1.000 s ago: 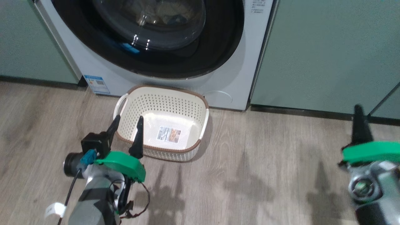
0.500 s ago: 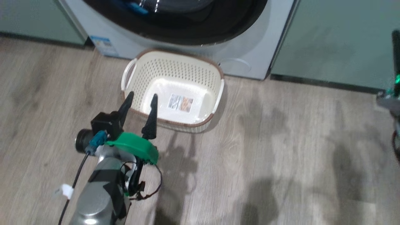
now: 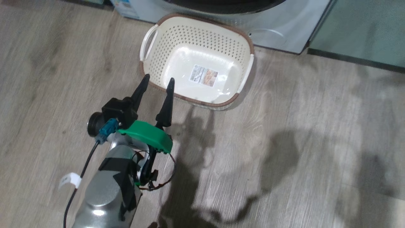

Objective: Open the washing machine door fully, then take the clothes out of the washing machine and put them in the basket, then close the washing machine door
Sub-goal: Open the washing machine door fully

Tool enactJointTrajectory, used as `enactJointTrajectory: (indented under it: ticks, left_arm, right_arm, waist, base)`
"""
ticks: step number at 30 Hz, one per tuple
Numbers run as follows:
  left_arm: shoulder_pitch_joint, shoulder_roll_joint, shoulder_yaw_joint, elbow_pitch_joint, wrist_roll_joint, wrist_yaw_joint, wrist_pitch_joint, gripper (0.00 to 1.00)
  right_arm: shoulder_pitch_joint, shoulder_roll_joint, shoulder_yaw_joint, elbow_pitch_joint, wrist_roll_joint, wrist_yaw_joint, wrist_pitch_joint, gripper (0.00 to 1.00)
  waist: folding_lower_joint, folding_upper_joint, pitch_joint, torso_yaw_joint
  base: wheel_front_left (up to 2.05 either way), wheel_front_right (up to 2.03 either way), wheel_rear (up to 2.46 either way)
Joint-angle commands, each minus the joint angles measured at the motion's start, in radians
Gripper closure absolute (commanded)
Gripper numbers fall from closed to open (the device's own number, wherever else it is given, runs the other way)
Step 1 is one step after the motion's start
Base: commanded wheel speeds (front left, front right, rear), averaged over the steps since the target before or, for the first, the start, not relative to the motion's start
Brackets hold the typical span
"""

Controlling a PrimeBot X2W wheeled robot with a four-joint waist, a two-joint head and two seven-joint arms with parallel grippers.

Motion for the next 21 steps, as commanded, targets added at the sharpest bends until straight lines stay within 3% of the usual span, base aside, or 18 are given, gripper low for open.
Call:
enactJointTrajectory:
  ticks: [1, 11, 21]
  left_arm:
    - [-0.027, 0.02, 0.018, -0.037, -0.008, 0.006, -0.006, 0.0]
    - [-0.063, 0.02, -0.043, -0.058, -0.046, 0.029, -0.006, 0.0]
    - [-0.093, 0.02, -0.071, -0.073, -0.068, 0.044, -0.006, 0.0]
  right_arm:
    - [-0.054, -0.005, -0.002, -0.016, 0.007, -0.003, 0.023, 1.0]
    - [-0.237, 0.022, 0.013, 0.13, -0.008, -0.003, 0.141, 1.0]
    - [-0.359, 0.061, 0.066, 0.181, -0.052, -0.003, 0.211, 1.0]
  waist:
    - [-0.0002, 0.0, 0.024, 0.022]
    - [-0.0002, 0.0, 0.104, 0.081]
    - [-0.0002, 0.0, 0.164, 0.102]
  base:
    - [0.0, 0.0, 0.0]
    - [0.0, 0.0, 0.0]
    - [0.0, 0.0, 0.0]
